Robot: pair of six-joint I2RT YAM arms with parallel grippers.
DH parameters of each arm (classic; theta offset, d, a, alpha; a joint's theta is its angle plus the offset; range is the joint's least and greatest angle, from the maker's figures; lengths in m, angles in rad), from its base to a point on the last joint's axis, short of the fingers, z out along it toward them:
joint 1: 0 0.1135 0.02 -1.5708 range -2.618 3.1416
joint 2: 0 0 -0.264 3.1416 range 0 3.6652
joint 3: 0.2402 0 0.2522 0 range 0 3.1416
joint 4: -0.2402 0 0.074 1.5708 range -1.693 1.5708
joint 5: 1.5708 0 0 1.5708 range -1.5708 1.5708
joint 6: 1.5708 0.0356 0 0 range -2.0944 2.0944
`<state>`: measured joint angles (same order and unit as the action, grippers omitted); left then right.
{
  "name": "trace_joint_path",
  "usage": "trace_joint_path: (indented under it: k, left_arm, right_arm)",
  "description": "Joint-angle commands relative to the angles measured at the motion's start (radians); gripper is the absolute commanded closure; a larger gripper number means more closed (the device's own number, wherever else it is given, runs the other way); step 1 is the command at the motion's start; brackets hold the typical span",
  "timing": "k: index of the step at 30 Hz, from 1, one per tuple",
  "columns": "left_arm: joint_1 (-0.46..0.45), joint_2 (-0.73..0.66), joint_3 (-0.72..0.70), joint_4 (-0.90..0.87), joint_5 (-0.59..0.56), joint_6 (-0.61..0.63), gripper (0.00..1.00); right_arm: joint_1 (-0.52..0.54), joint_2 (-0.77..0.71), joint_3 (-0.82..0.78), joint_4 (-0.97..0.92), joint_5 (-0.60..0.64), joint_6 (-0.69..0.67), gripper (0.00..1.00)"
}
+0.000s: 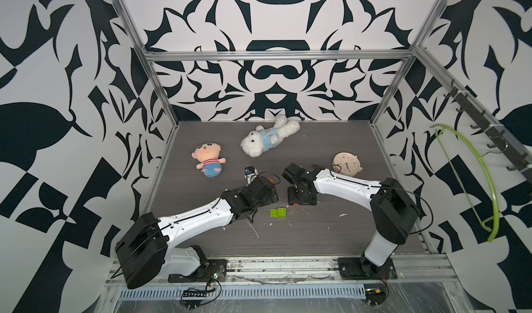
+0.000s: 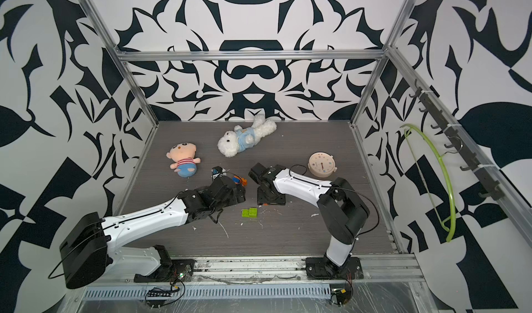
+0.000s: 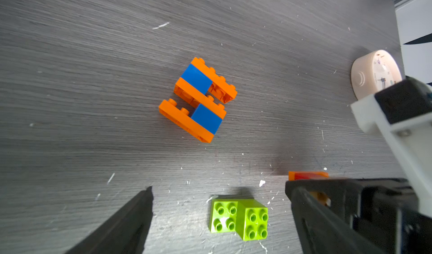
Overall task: Assemble the number 5 with lego
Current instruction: Pick up the lego brick from the center of the board, then assemble the lego brick with the lego brick.
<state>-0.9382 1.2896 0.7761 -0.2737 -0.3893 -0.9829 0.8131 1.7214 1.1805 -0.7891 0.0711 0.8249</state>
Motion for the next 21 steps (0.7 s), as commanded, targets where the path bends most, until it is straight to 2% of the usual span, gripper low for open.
trace_joint_path:
  k: [1, 12, 21]
  left_arm:
    - [0.001, -0.058, -0.032, -0.045, -0.042, -0.016, 0.01]
    - [0.004, -0.271, -0.17, -0.108, -0.127, -0.074, 0.01]
    - [0.008, -0.374, -0.227, -0.146, -0.143, -0.082, 0.01]
  right_arm:
    - [0.052, -0.021, 0.057, -0.05, 0.016, 0.049, 0.35]
    - [0.207, 0.057, 0.166, -0.057, 0.058, 0.17, 0.35]
    - [0.231, 0.12, 0.199, -0.1, 0.104, 0.244, 0.35]
